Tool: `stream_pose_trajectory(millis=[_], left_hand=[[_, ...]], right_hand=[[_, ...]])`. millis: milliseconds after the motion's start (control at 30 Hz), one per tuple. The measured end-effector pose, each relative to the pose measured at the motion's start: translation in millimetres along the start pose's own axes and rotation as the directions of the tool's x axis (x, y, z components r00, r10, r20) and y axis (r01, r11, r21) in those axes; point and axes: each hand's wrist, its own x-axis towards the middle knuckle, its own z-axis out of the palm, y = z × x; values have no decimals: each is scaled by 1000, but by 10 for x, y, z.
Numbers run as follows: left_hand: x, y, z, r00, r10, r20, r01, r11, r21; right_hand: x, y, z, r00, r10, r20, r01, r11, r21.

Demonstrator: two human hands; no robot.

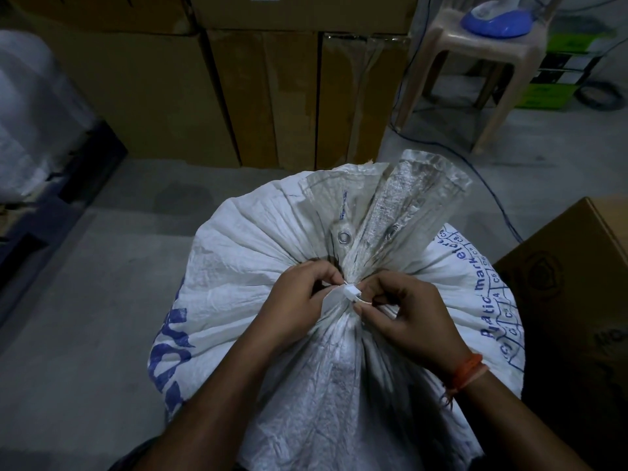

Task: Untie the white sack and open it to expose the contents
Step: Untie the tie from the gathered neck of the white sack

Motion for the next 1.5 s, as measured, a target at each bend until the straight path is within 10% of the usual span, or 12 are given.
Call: stream_pose_trajectory(millis=[1500], left_hand=[[-67,65,101,998,-24,-50,30,991,133]], right_hand=[[-118,21,264,967,176,-182,-175,984,17]])
